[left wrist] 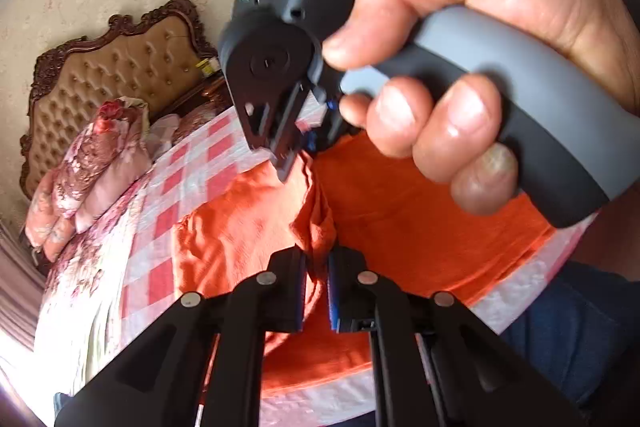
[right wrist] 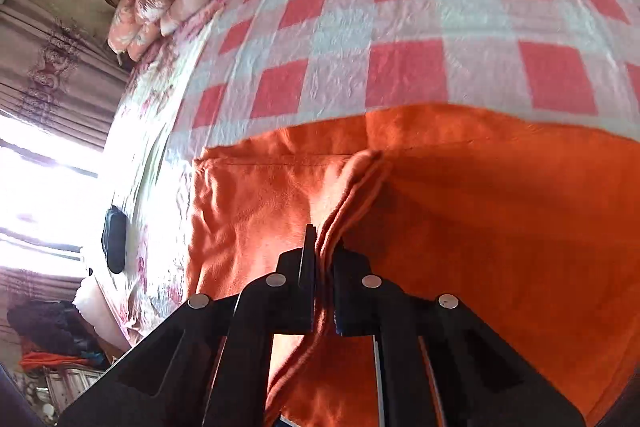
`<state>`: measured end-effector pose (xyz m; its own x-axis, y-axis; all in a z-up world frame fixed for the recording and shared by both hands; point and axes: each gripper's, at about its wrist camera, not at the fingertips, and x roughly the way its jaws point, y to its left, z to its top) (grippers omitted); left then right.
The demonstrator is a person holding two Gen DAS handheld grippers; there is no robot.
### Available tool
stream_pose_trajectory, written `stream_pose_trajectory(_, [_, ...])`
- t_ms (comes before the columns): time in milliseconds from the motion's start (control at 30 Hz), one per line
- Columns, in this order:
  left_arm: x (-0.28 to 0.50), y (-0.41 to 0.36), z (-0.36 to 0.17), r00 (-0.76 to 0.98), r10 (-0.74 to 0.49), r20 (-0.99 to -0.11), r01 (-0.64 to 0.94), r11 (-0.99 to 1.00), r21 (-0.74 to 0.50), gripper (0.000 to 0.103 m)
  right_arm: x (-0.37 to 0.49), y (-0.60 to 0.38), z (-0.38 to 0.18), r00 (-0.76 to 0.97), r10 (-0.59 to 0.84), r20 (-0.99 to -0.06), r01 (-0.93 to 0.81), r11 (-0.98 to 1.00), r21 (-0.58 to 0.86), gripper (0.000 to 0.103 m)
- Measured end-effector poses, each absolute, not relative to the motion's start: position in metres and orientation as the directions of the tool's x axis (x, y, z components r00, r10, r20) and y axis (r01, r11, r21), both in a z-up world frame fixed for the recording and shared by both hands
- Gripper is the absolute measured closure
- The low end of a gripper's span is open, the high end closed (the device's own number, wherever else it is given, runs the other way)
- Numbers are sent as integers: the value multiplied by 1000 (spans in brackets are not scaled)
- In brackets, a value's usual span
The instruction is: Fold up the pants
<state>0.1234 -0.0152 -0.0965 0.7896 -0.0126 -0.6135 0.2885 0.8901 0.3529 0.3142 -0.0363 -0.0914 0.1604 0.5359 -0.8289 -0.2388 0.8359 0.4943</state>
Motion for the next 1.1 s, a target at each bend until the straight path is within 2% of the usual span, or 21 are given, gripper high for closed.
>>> stream_pose_trajectory(167, [122,-45,-110,767,-102,-633,397,850,345,95,308,-73,-88,249,488,-836,-235,868,437,96])
stream_pose_trajectory(333, [123,-61,-127,739,-111,-665,434,833,343,95,308,-101,-114,240,494,-836,-198,868,456,96])
stream_pose_trajectory(367, [125,-60,-128,738,-107,-667,433,832,346,95,307,-102,-115,240,505,-829,-203,861,465,94])
stream_pose_trajectory(400, [125,-60,-130,739,-102,-666,430,833,349,95,308,-105,-116,242,517,-821,-197,855,481,84])
stream_pose_trajectory(433, [125,-61,-131,740,-95,-666,426,832,355,95,310,-105,-115,247,507,-825,-178,861,476,82])
stream_pose_trajectory(633, [121,-70,-140,728,-64,-683,425,824,375,89,322,-111,-115,264,511,-818,-154,859,488,81])
stream_pose_trajectory(733, [118,-73,-141,732,-66,-678,431,815,387,90,321,-103,-112,281,483,-829,-181,875,449,86])
stream_pose_trajectory(767, [119,-73,-140,731,-66,-679,432,815,386,92,320,-101,-112,289,466,-836,-184,884,429,96])
stream_pose_trajectory(1067, [112,-74,-132,735,-102,-670,442,822,360,93,304,-105,-96,352,395,-848,-181,918,353,98])
stream_pose_trajectory(1100, [113,-73,-133,727,-107,-678,442,828,344,90,304,-105,-97,351,391,-851,-187,920,346,98])
